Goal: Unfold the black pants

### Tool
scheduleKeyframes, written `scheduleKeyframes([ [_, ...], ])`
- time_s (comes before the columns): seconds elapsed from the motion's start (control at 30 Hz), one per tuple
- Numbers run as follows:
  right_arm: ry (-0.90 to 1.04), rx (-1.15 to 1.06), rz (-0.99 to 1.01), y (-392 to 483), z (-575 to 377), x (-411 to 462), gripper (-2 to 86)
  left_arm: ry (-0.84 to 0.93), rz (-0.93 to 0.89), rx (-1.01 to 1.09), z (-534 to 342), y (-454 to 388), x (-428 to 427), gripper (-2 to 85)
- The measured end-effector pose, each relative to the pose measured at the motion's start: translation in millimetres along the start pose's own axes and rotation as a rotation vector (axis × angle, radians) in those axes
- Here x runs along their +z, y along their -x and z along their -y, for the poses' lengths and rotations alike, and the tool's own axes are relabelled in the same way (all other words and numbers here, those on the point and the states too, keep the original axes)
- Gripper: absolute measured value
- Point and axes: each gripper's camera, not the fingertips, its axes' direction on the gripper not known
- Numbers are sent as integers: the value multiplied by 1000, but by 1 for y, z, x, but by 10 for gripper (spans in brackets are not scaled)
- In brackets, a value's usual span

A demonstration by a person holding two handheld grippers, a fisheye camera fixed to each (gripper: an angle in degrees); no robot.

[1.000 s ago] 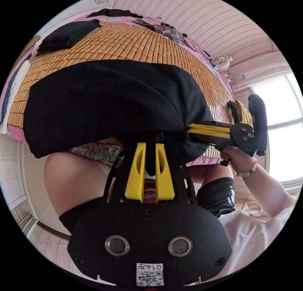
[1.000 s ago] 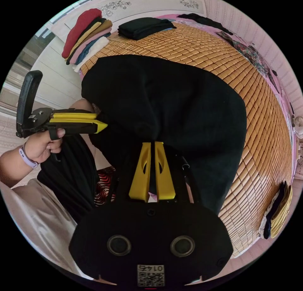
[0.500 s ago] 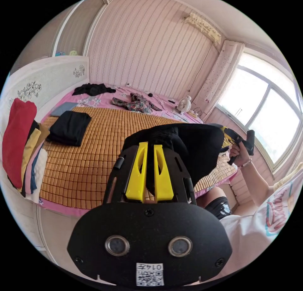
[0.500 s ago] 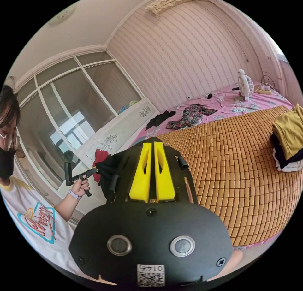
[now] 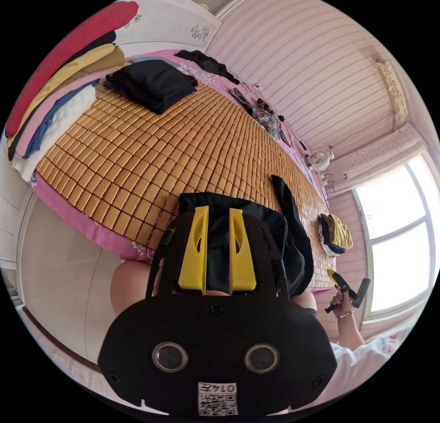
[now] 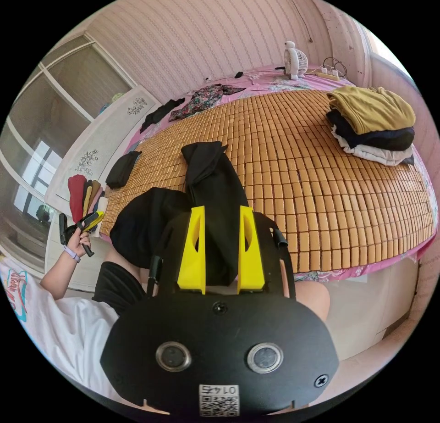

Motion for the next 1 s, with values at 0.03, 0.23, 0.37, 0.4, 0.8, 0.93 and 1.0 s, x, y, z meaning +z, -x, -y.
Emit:
scheduleKeyframes([
  [0.03, 9, -53, 6, 9, 15, 11, 116, -10, 30, 31, 5, -6, -1, 104],
  [0.23, 108, -183, -9, 52, 85, 102, 126, 121, 204, 29, 27, -9, 45, 138],
  [0.37, 274, -84, -54, 46, 112, 170, 116, 278, 301, 38, 30, -5, 80, 106],
  [0.4, 301, -69, -62, 43, 113, 177, 109, 262, 324, 72, 31, -8, 81, 95],
  [0.8, -207, 0, 168, -56, 144, -16, 19, -128, 93, 239, 111, -52, -19, 30],
  [0.93, -418, 24, 149, -104, 91, -102, 18, -369, -23, 286, 128, -52, -90, 31],
  [1.0, -413, 51, 73, -121, 58, -112, 23, -438, -48, 289, 123, -42, -113, 32],
])
